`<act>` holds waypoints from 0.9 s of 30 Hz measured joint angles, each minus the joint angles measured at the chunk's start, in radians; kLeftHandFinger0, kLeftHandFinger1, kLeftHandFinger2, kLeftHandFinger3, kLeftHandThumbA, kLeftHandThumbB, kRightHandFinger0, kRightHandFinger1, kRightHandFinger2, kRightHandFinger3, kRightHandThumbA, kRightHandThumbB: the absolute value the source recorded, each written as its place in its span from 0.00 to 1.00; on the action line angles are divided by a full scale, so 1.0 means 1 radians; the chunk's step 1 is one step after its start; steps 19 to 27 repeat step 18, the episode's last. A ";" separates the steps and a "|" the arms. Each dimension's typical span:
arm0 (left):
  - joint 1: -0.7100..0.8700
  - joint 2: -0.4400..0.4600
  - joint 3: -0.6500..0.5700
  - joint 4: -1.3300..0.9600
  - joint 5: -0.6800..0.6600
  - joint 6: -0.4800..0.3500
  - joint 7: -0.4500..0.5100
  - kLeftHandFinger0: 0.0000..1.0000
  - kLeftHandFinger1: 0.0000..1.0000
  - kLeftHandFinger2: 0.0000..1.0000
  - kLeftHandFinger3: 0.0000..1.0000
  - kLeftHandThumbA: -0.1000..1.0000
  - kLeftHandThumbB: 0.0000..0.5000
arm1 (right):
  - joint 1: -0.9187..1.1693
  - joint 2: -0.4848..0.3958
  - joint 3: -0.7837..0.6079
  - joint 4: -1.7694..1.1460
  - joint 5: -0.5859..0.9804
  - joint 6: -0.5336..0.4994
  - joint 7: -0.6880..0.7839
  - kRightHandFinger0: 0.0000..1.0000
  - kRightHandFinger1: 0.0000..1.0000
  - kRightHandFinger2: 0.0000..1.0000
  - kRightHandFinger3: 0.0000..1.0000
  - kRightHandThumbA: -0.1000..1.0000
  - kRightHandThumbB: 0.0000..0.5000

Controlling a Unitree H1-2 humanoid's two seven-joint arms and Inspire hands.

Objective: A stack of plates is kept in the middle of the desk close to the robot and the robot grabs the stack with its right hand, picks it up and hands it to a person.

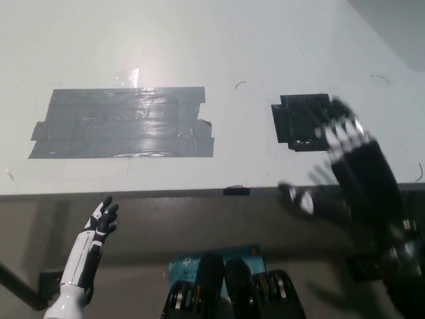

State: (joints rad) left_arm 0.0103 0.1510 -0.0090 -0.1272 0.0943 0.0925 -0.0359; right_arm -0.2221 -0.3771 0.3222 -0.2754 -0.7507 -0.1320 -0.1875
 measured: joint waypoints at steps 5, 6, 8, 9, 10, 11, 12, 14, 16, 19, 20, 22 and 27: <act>0.011 0.000 -0.001 -0.014 -0.004 0.000 0.000 1.00 1.00 1.00 1.00 1.00 0.03 | 0.252 0.029 -0.030 -0.107 0.090 0.002 0.003 1.00 1.00 1.00 1.00 1.00 0.64; 0.016 0.000 -0.001 -0.021 -0.007 0.000 -0.001 1.00 1.00 1.00 1.00 1.00 0.02 | 0.292 0.039 -0.036 -0.101 0.113 0.001 0.003 1.00 1.00 1.00 1.00 1.00 0.62; 0.023 -0.001 -0.002 -0.028 -0.010 -0.001 -0.001 1.00 1.00 1.00 1.00 1.00 0.08 | 0.336 0.055 -0.043 -0.082 0.140 -0.002 0.003 1.00 1.00 1.00 1.00 1.00 0.68; 0.029 -0.002 -0.004 -0.033 -0.012 -0.002 -0.002 1.00 1.00 1.00 1.00 1.00 0.06 | 0.363 0.066 -0.047 -0.058 0.162 -0.003 0.003 1.00 1.00 1.00 1.00 1.00 0.72; 0.036 -0.005 -0.007 -0.036 -0.013 -0.004 -0.005 1.00 1.00 1.00 1.00 1.00 0.07 | 0.385 0.078 -0.052 -0.030 0.191 -0.003 0.005 1.00 1.00 1.00 1.00 1.00 0.72; 0.042 -0.007 -0.008 -0.036 -0.014 -0.005 -0.007 1.00 1.00 1.00 1.00 1.00 0.04 | 0.397 0.088 -0.055 -0.010 0.212 -0.003 0.007 1.00 1.00 1.00 1.00 1.00 0.71; 0.045 -0.008 -0.008 -0.036 -0.014 -0.006 -0.007 1.00 1.00 1.00 1.00 1.00 0.04 | 0.402 0.093 -0.056 0.000 0.223 -0.003 0.008 1.00 1.00 1.00 1.00 1.00 0.69; 0.060 -0.012 -0.010 -0.036 -0.015 -0.008 -0.010 1.00 1.00 1.00 1.00 1.00 0.09 | 0.411 0.107 -0.059 0.028 0.259 -0.003 0.014 1.00 1.00 1.00 1.00 1.00 0.71; 0.080 -0.015 -0.015 -0.035 -0.015 -0.012 -0.011 1.00 1.00 1.00 1.00 1.00 0.11 | 0.415 0.122 -0.064 0.051 0.303 -0.003 0.026 1.00 1.00 1.00 1.00 1.00 0.70; 0.091 -0.017 -0.019 -0.035 -0.015 -0.018 -0.011 1.00 1.00 1.00 1.00 1.00 0.11 | 0.415 0.130 -0.067 0.062 0.331 -0.003 0.035 1.00 1.00 1.00 1.00 1.00 0.70; 0.091 -0.017 -0.019 -0.035 -0.015 -0.018 -0.011 1.00 1.00 1.00 1.00 1.00 0.11 | 0.415 0.130 -0.067 0.062 0.331 -0.003 0.035 1.00 1.00 1.00 1.00 1.00 0.70; 0.091 -0.017 -0.019 -0.035 -0.015 -0.018 -0.011 1.00 1.00 1.00 1.00 1.00 0.11 | 0.415 0.130 -0.067 0.062 0.331 -0.003 0.035 1.00 1.00 1.00 1.00 1.00 0.70; 0.091 -0.017 -0.019 -0.035 -0.015 -0.018 -0.011 1.00 1.00 1.00 1.00 1.00 0.11 | 0.415 0.130 -0.067 0.062 0.331 -0.003 0.035 1.00 1.00 1.00 1.00 1.00 0.70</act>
